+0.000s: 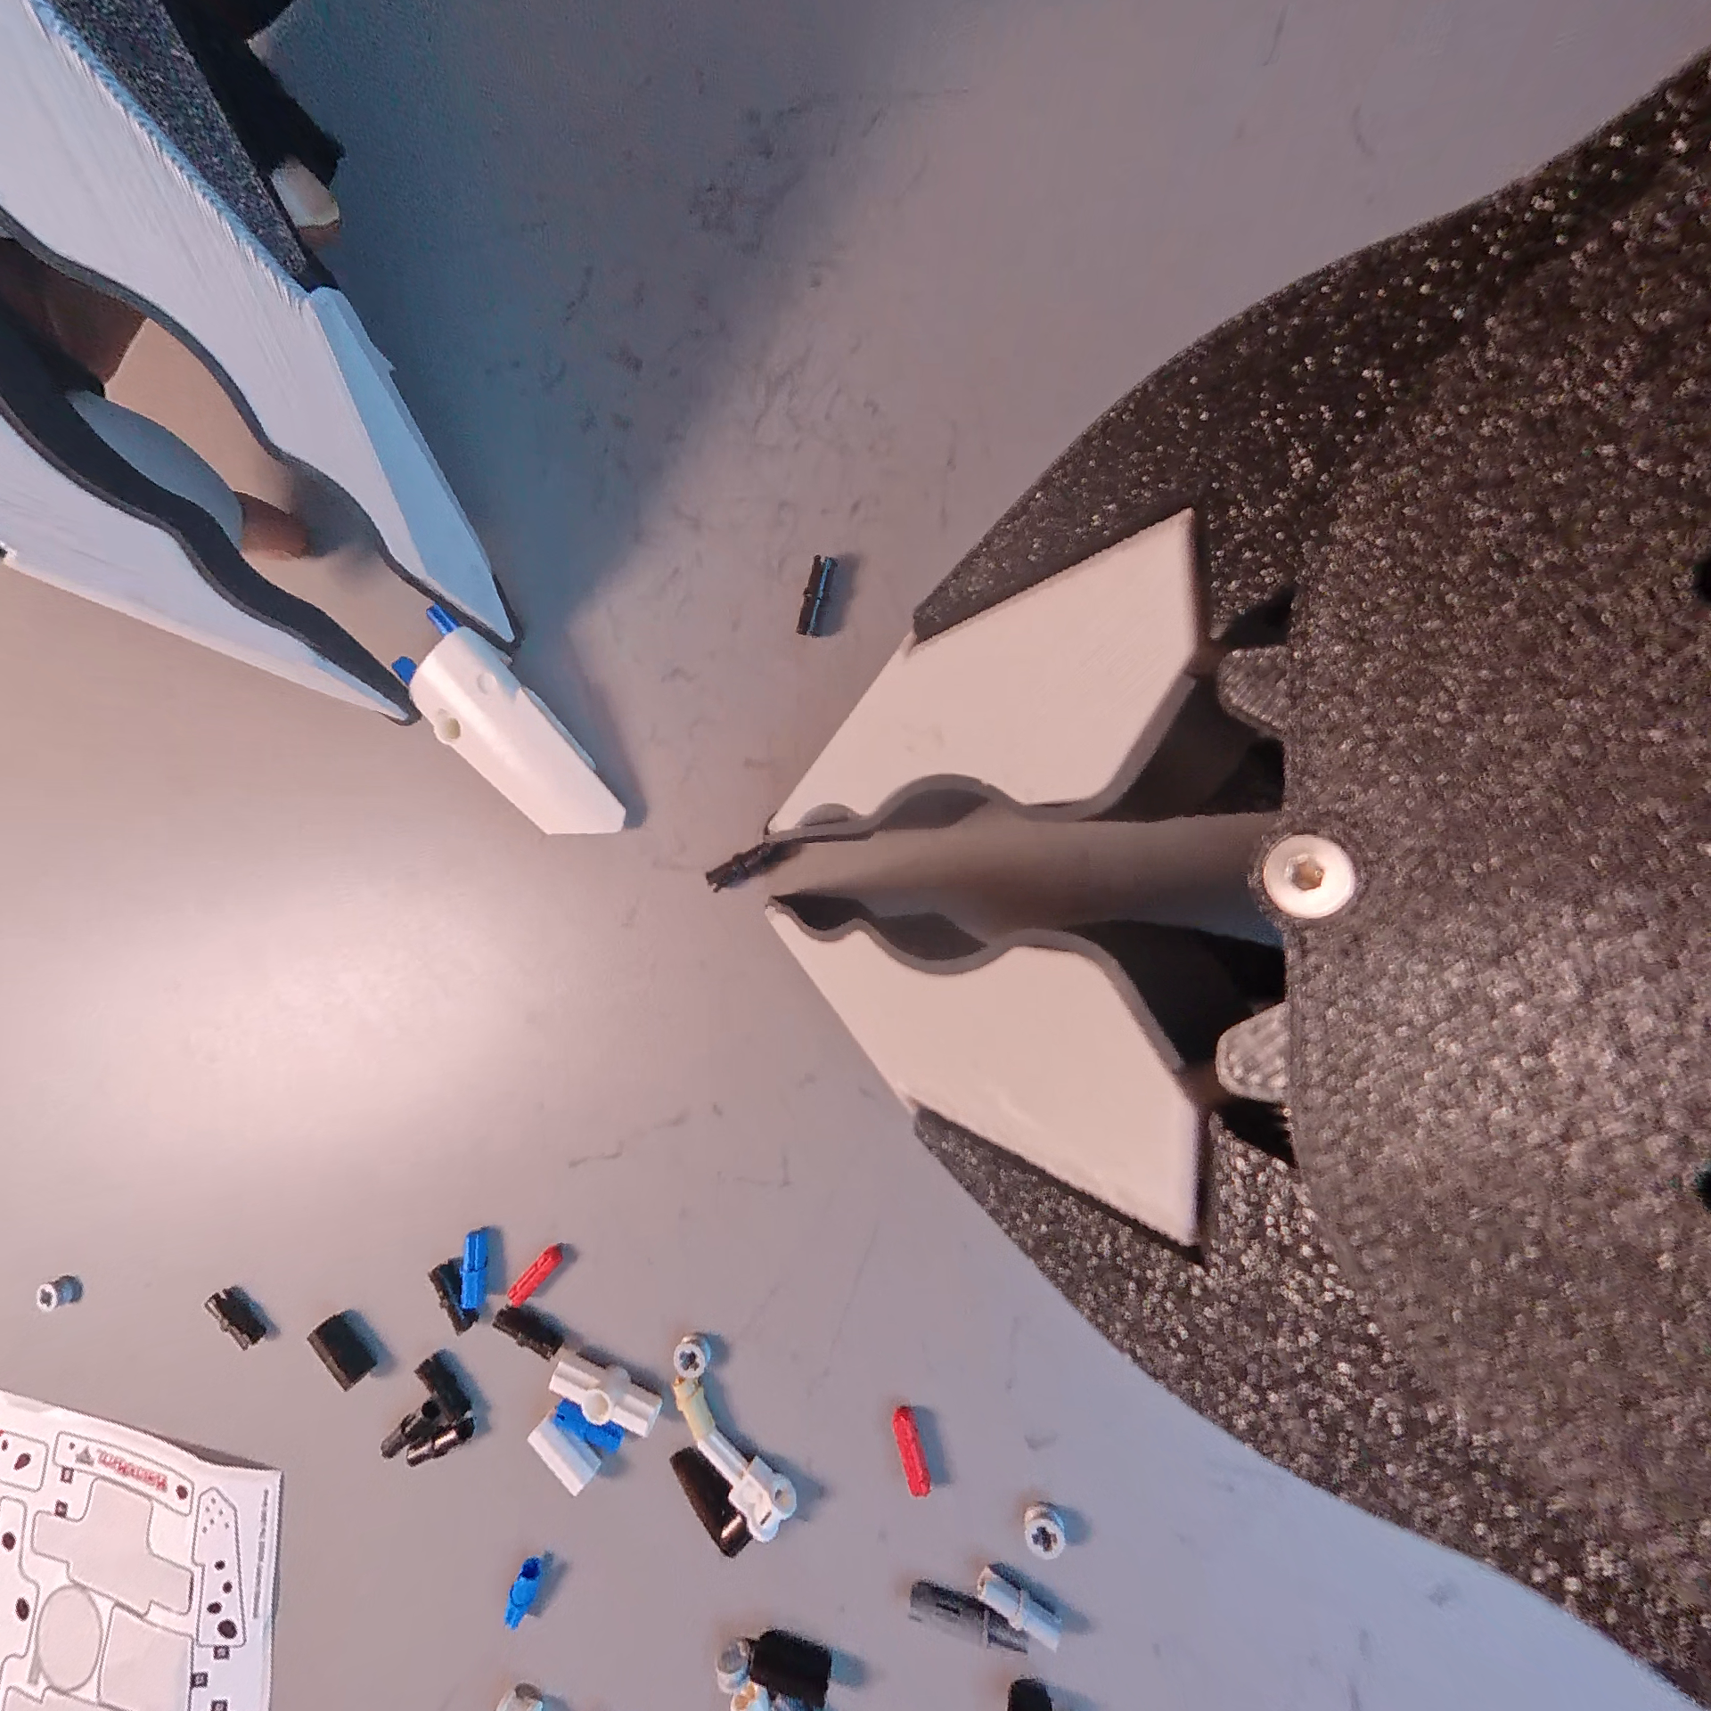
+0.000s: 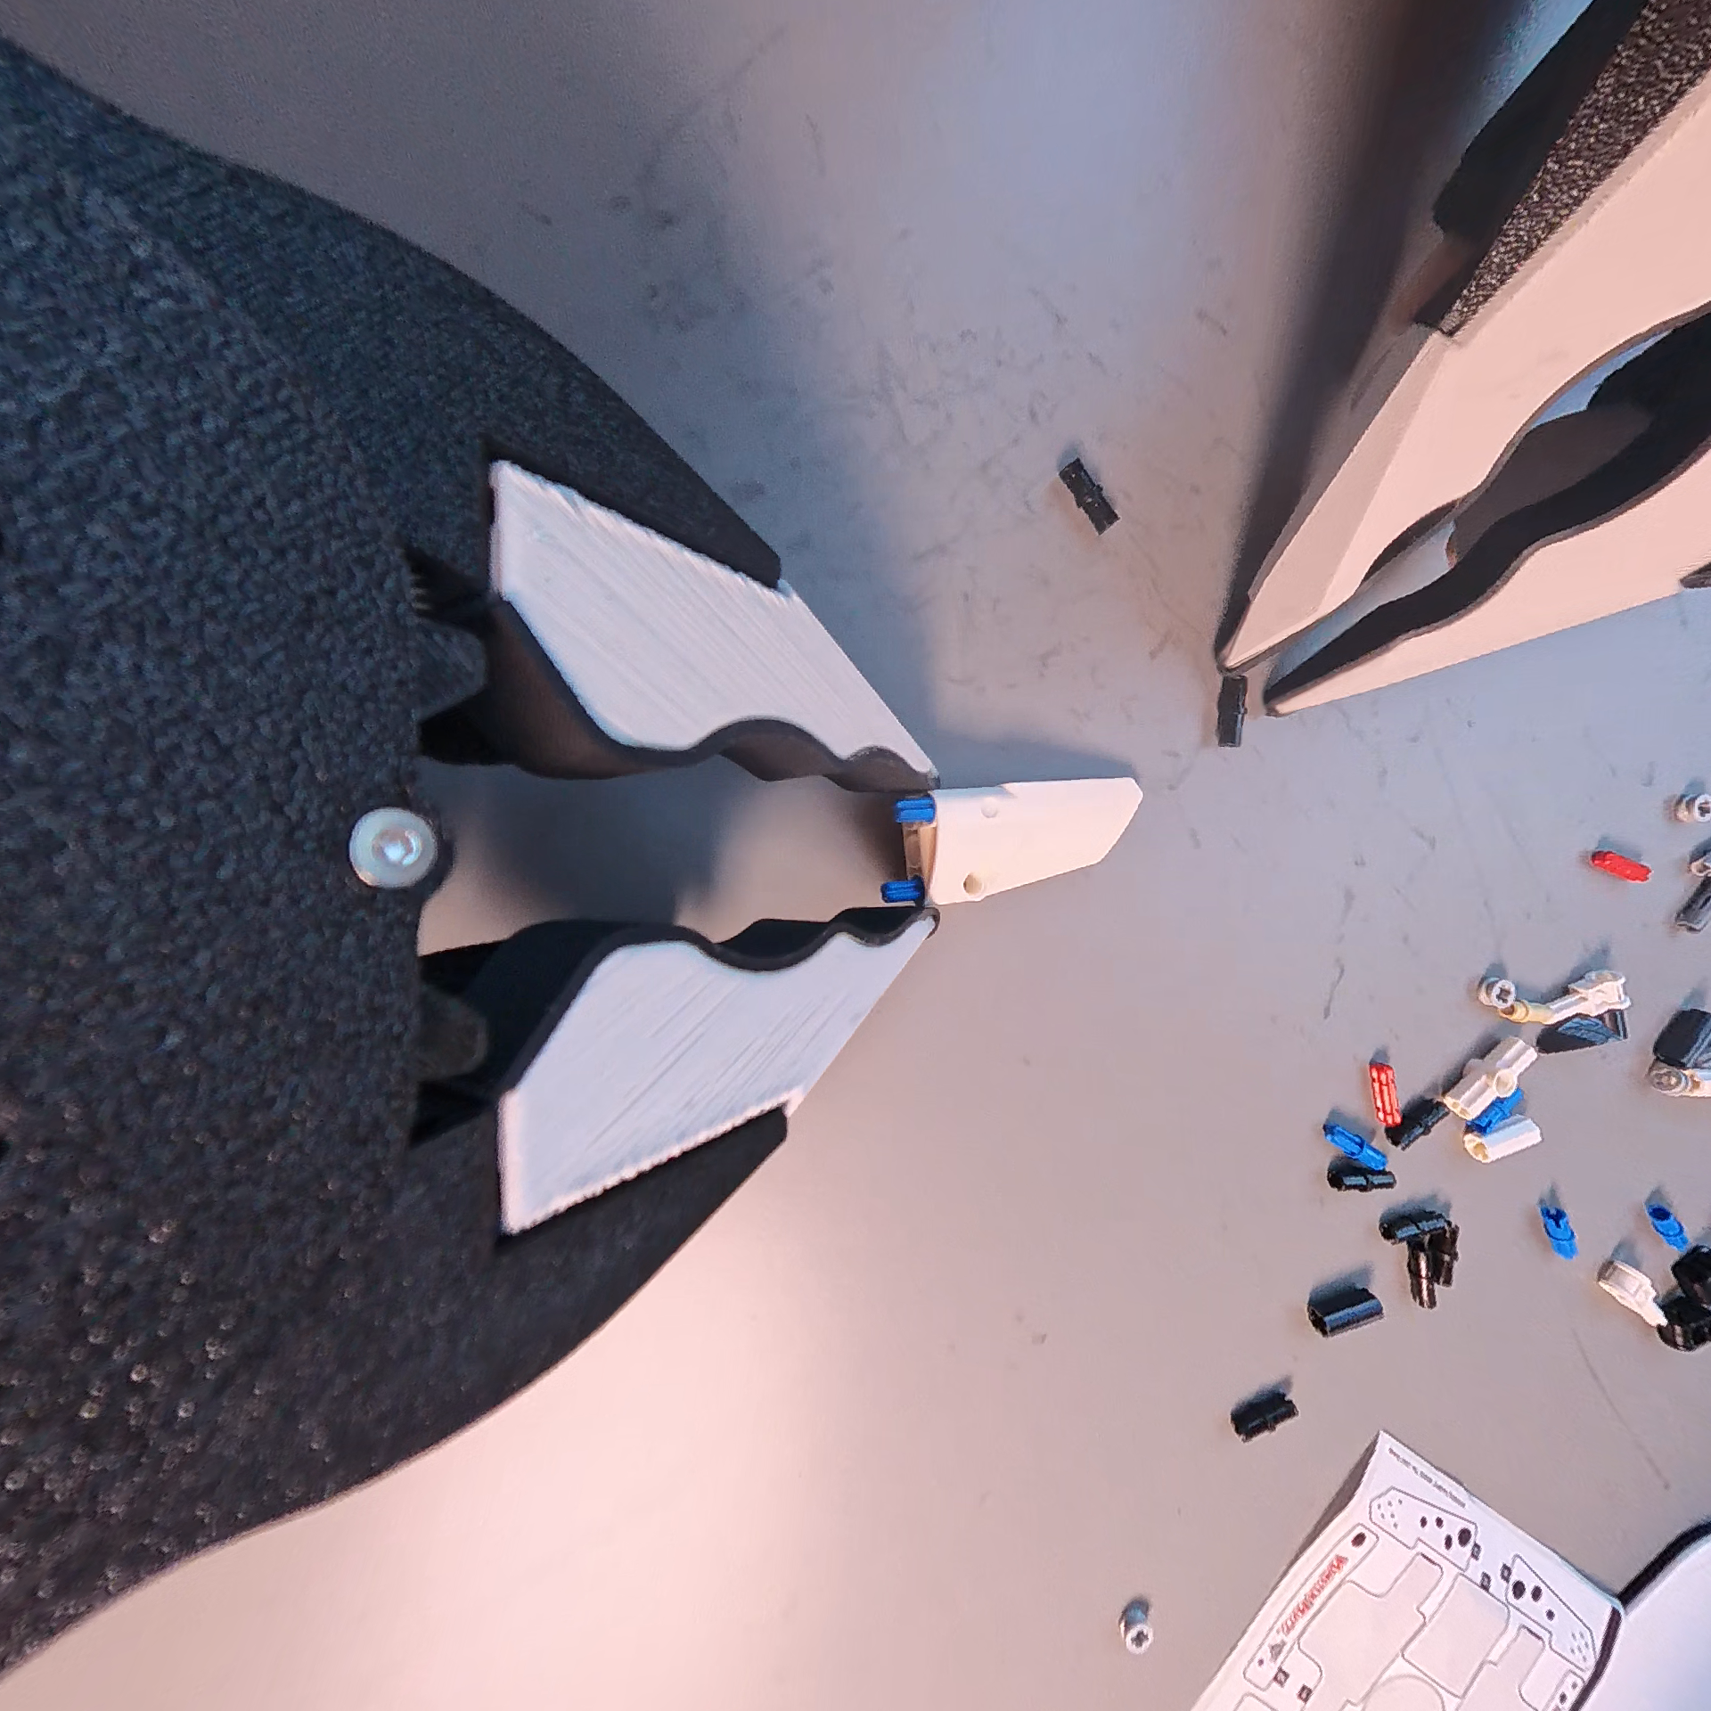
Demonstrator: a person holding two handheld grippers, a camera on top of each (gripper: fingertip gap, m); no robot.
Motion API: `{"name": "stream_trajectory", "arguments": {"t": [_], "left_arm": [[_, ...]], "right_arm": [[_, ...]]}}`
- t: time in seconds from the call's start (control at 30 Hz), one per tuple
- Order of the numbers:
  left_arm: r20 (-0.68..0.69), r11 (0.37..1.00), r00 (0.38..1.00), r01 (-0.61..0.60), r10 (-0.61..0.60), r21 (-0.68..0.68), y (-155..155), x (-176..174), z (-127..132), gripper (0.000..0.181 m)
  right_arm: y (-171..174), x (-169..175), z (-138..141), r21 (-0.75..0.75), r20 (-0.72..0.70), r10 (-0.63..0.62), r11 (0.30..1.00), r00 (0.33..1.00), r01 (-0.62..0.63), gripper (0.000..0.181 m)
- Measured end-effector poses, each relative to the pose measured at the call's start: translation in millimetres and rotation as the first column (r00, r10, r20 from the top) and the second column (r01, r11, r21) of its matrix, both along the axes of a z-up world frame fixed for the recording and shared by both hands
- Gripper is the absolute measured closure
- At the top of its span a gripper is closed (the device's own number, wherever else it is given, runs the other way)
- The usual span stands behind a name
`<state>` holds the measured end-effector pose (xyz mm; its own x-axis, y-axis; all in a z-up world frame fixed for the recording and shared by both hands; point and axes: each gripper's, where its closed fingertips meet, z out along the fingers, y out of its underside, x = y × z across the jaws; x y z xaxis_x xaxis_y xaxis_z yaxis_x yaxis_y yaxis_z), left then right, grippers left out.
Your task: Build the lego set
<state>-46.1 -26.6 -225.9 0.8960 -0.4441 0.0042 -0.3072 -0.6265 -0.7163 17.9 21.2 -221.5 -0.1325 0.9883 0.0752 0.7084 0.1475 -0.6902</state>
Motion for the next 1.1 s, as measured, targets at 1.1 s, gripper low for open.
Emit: {"name": "stream_trajectory", "arguments": {"t": [1.1], "left_arm": [[-0.029, 0.995, 0.995, 0.101, -0.101, 0.023, 0.7, 14.0, 0.5, 0.168]], "right_arm": [[-19.4, 9.6, -2.6, -0.066, 0.073, 0.148, 0.988, 0.986, -0.143, 0.146]]}}
